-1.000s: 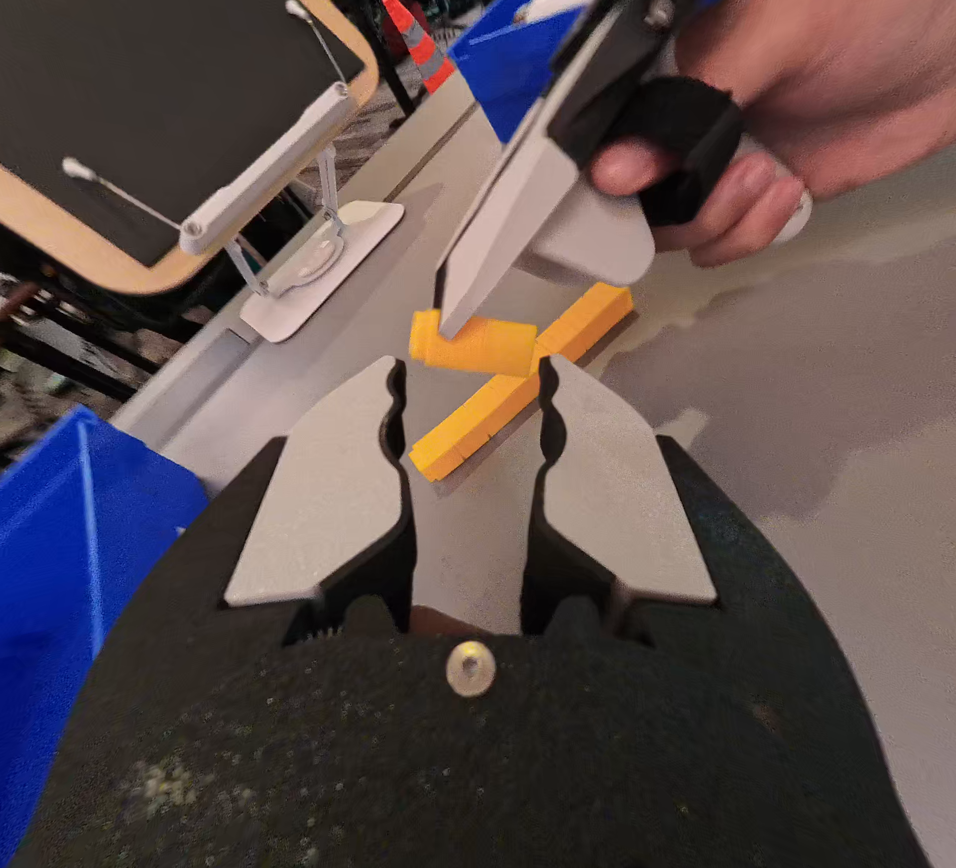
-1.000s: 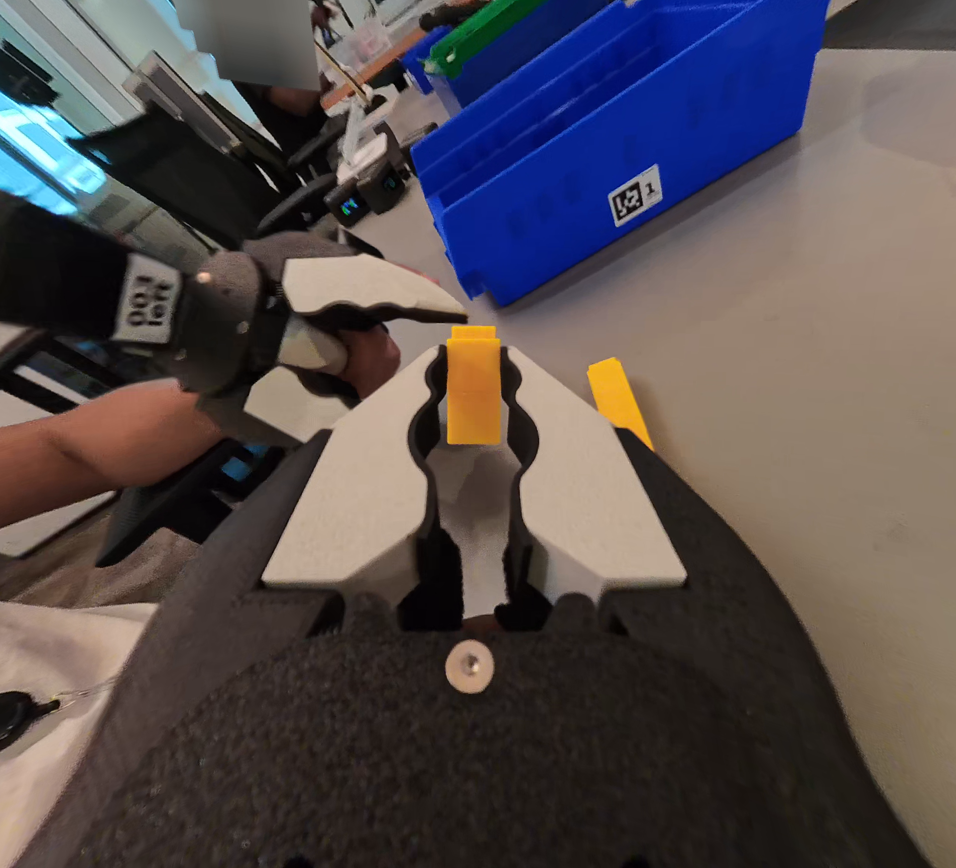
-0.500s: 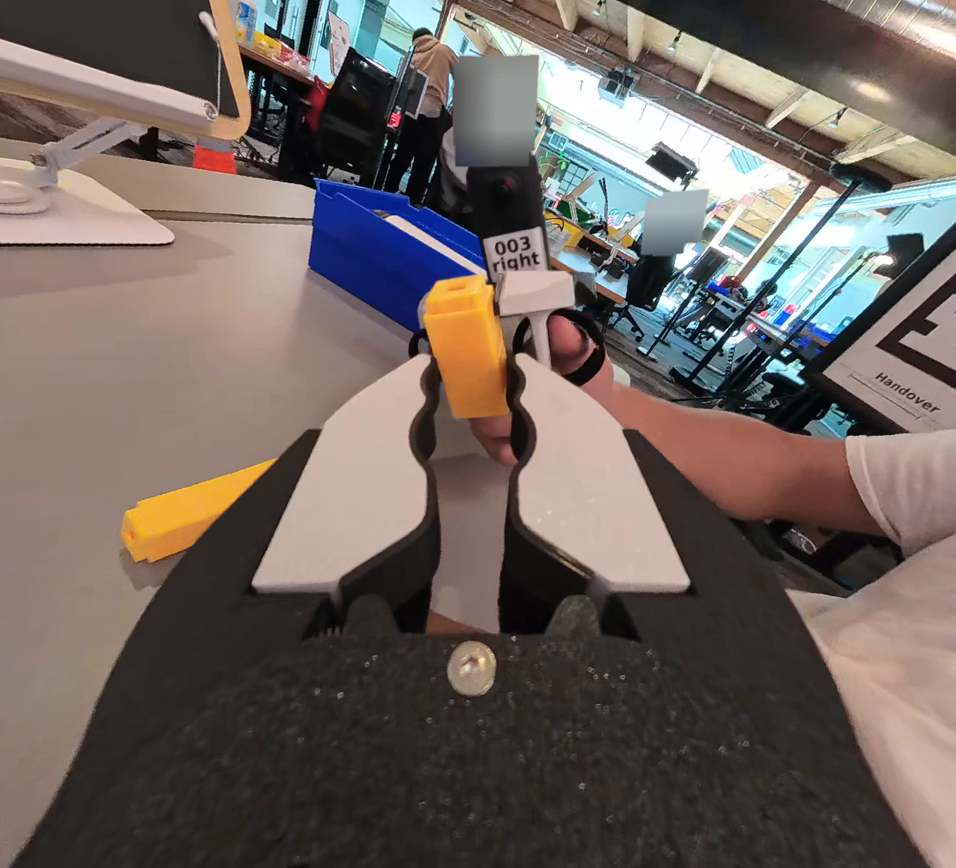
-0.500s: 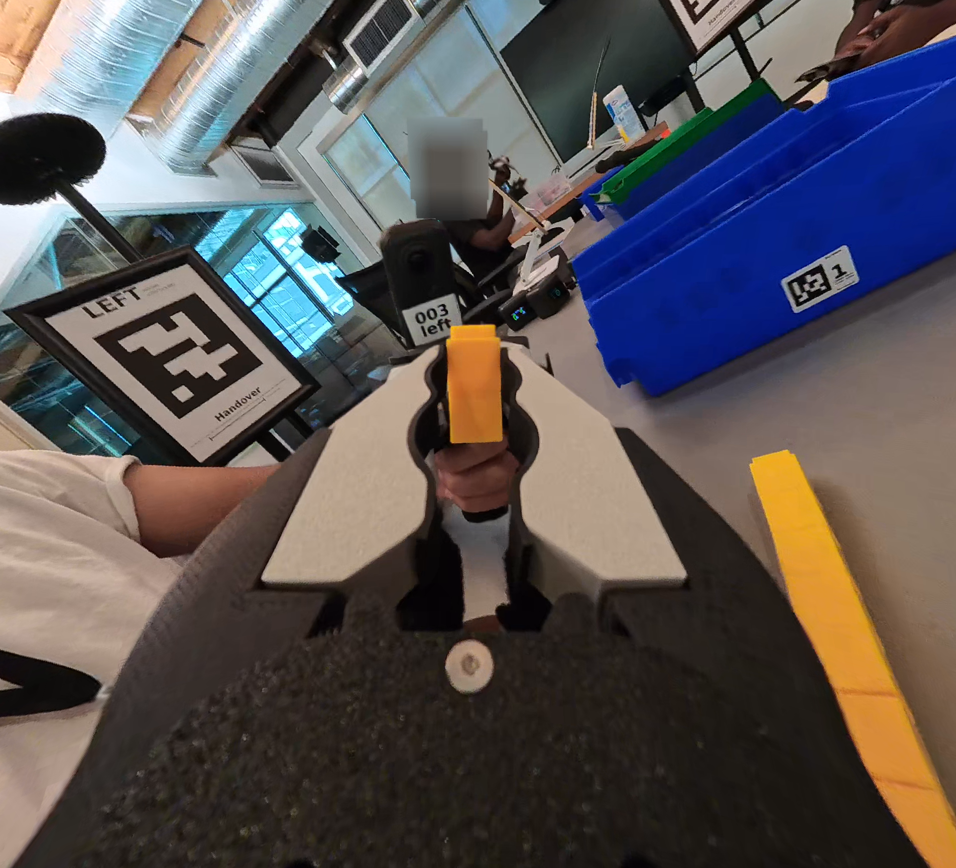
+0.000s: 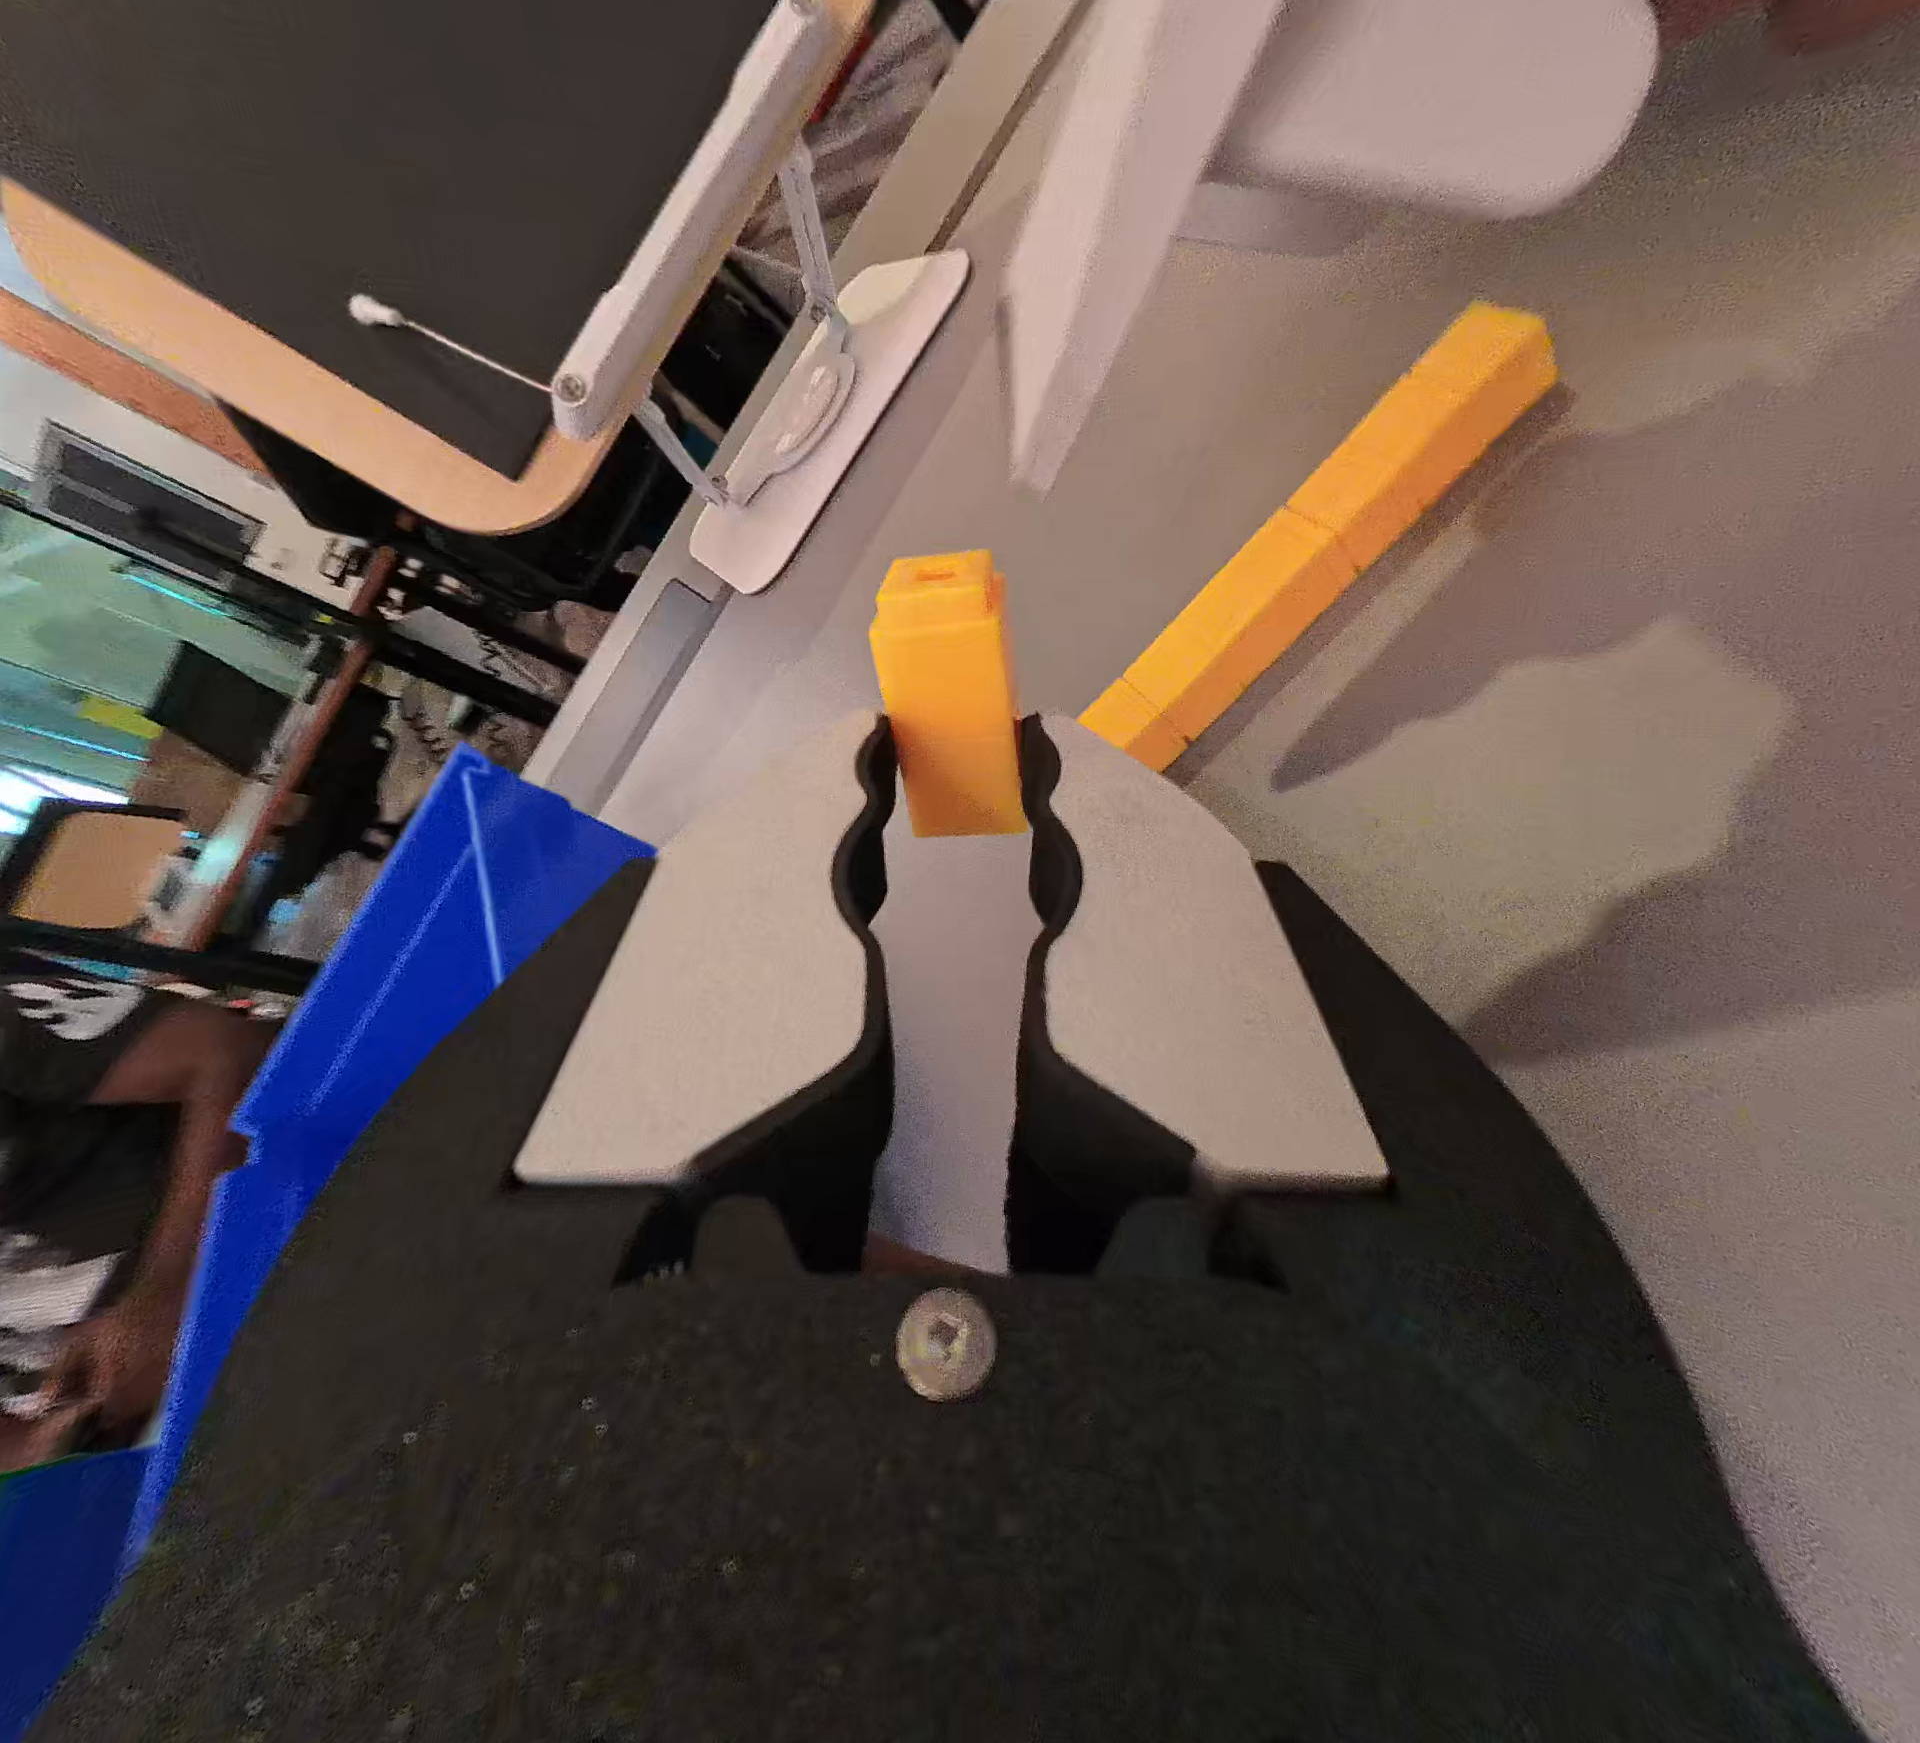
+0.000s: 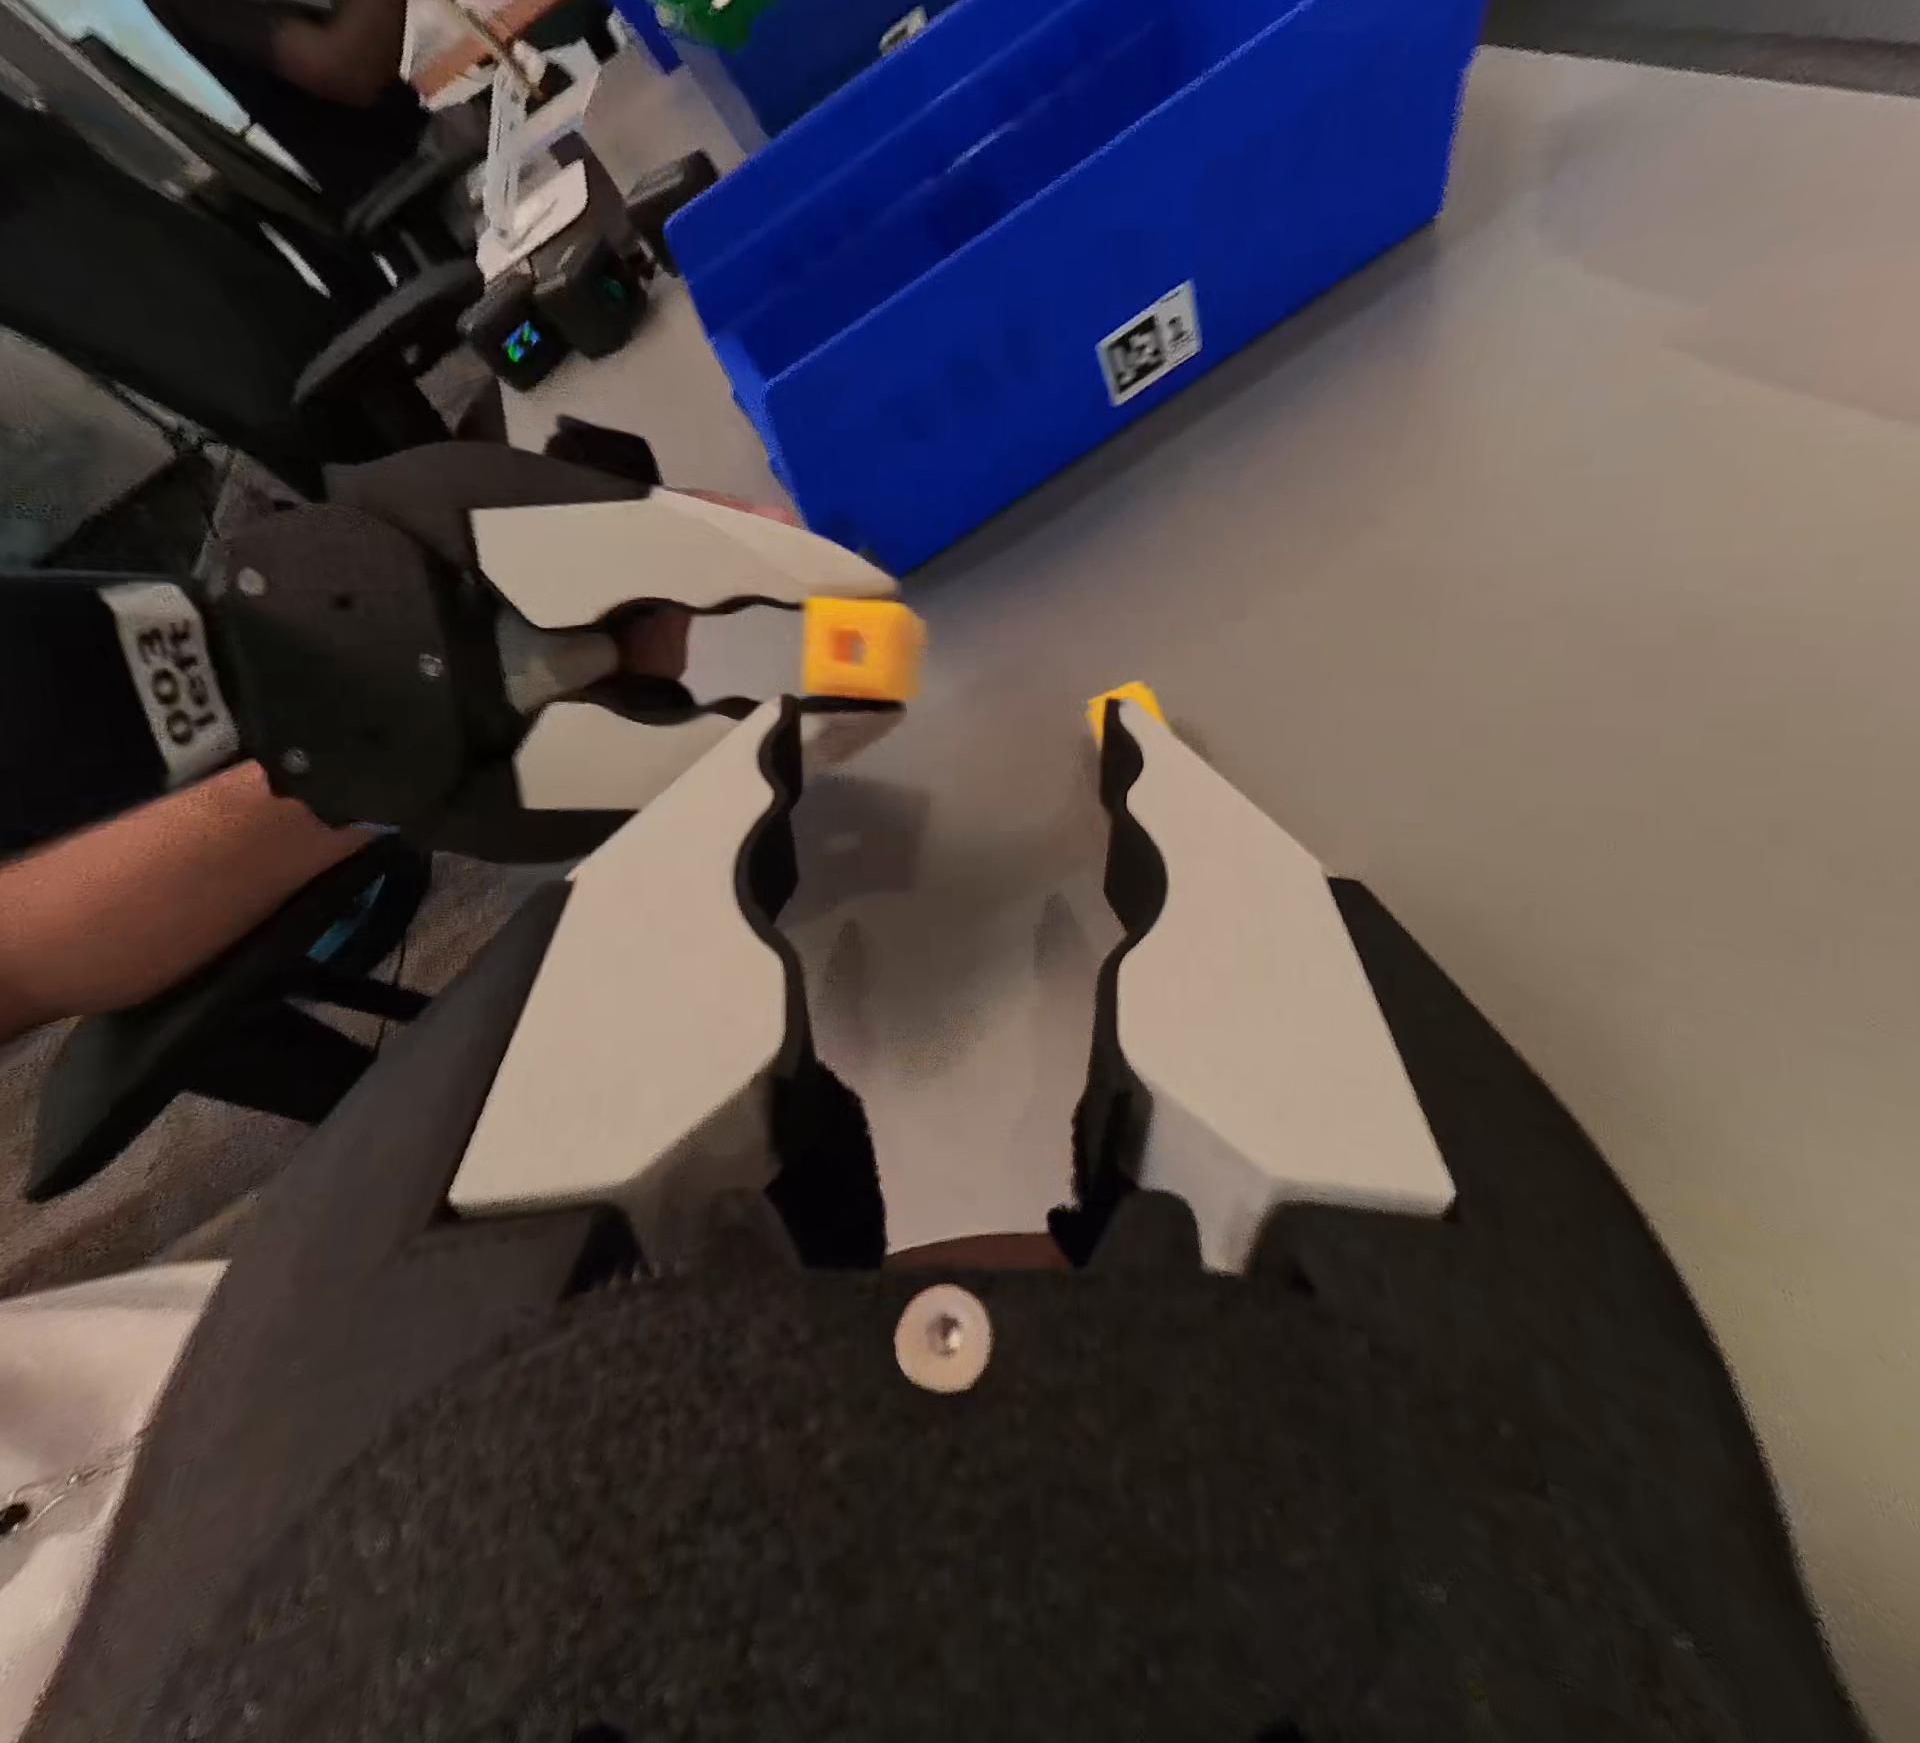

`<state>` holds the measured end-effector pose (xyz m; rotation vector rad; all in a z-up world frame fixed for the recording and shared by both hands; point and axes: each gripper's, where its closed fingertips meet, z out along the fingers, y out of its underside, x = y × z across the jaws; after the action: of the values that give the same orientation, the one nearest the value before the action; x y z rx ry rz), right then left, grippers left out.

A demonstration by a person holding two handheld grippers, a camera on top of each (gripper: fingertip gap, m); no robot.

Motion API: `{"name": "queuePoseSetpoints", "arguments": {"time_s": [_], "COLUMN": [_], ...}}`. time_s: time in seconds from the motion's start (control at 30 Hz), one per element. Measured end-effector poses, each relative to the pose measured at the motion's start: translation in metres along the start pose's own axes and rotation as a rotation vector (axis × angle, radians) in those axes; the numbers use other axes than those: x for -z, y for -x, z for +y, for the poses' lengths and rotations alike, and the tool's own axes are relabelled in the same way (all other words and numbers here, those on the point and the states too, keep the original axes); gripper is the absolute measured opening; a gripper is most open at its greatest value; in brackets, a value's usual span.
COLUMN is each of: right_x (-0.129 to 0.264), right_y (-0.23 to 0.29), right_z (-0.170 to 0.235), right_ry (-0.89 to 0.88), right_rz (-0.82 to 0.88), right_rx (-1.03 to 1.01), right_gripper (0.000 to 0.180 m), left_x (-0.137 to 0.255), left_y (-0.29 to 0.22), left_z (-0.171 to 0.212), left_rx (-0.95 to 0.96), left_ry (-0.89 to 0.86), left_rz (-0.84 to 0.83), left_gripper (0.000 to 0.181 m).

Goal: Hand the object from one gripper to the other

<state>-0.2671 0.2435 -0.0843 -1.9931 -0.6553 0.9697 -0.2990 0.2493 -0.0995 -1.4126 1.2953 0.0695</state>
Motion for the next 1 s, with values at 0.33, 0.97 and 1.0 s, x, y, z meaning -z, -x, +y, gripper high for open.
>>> {"name": "queuePoseSetpoints", "arguments": {"time_s": [0.33, 0.97, 1.0], "right_x": [-0.024, 0.043, 0.043], "right_y": [0.015, 0.030, 0.035], "right_z": [0.016, -0.030, -0.031], "right_ry": [0.070, -0.185, -0.182], "right_rz": [0.041, -0.851, -0.916], "right_rx": [0.083, -0.680, -0.731], "right_gripper": [0.022, 0.021, 0.021], "left_x": [-0.001, 0.026, 0.030], "left_y": [-0.016, -0.013, -0.014], "left_z": [-0.006, -0.044, -0.051], "left_rx": [-0.138, 0.355, 0.399], "left_ry": [0.016, -0.362, -0.397], "left_rz": [-0.027, 0.241, 0.274], "left_gripper": [0.022, 0.033, 0.033]}}
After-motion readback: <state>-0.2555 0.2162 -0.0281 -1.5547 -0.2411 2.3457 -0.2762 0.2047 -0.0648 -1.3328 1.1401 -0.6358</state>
